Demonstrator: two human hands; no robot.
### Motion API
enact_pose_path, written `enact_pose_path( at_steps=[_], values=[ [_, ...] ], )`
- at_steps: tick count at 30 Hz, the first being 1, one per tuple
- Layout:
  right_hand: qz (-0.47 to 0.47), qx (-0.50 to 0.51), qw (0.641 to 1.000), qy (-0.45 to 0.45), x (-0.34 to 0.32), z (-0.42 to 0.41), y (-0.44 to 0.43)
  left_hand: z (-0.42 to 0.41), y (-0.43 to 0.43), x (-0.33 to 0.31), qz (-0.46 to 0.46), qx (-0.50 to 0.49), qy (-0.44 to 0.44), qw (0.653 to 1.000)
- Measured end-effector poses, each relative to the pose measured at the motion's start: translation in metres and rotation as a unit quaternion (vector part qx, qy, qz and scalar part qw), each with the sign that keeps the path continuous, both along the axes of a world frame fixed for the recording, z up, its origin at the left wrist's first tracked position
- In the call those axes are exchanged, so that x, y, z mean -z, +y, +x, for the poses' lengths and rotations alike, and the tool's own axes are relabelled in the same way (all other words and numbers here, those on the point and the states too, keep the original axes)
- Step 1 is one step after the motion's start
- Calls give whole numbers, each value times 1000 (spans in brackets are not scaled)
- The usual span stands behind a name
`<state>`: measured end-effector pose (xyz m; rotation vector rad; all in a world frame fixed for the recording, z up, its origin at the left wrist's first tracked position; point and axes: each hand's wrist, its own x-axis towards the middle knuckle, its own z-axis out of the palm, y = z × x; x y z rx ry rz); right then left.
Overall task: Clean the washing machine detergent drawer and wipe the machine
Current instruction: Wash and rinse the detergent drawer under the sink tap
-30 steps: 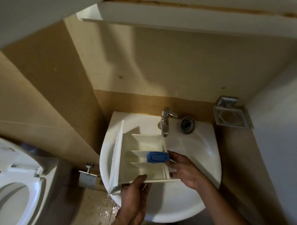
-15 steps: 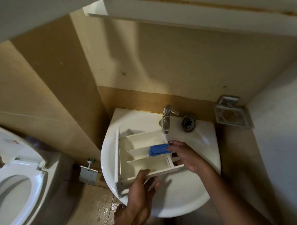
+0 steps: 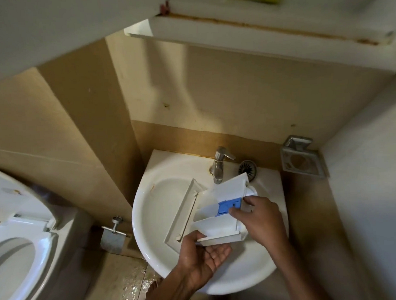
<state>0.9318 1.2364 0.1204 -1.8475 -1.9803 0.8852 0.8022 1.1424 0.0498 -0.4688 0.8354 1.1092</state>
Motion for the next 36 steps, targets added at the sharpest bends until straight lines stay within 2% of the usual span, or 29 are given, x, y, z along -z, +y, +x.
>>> enact_pose_path(
  at_steps=[4, 6, 9, 12, 13, 15, 16, 17, 20, 22, 26, 30, 32, 34, 35, 36],
  values=[
    [12, 10, 1000, -20, -4, -5, 0, -9, -2, 6, -9, 119, 39, 992],
    [-2, 13, 1000, -22, -5, -1, 3, -19, -4, 7, -8, 216, 92, 972],
    [4, 26, 1000, -9, -9, 4, 1, -38, -10, 1, -16, 336, 250, 908],
    [6, 55, 998, -7, -10, 5, -7, -48, -15, -3, 5, 312, 478, 821],
    [5, 65, 998, -2, -10, 4, -10, -49, -16, -4, 17, 308, 525, 793],
    [1, 90, 996, 5, -12, 2, -17, -52, -15, -8, 22, 324, 557, 764],
    [1, 103, 995, 6, -15, 1, -22, -54, -14, -7, 14, 336, 549, 765],
    [5, 114, 993, 9, -16, 0, -25, -56, -12, -5, 0, 343, 522, 781],
    [15, 139, 990, 11, -18, -1, -42, -55, -9, 3, -35, 307, 322, 895],
    [15, 149, 989, 7, -16, -1, -54, -51, -6, 8, -40, 281, 284, 916],
    [5, 175, 985, 6, -14, 6, -74, -56, 15, 11, -23, 262, 331, 906],
    [-50, 210, 974, 65, -4, 18, -84, -68, 41, 11, 1, 350, 336, 874],
    [-2, 212, 976, 47, -10, 24, -85, -72, 50, 9, 9, 383, 340, 859],
    [90, 243, 965, 28, -26, 31, -79, -78, 62, 8, 14, 407, 347, 845],
    [102, 247, 963, 31, -29, 36, -73, -81, 69, 7, 17, 421, 346, 839],
    [66, 239, 967, 50, -29, 42, -67, -84, 76, 4, 23, 436, 339, 834]
  ],
)
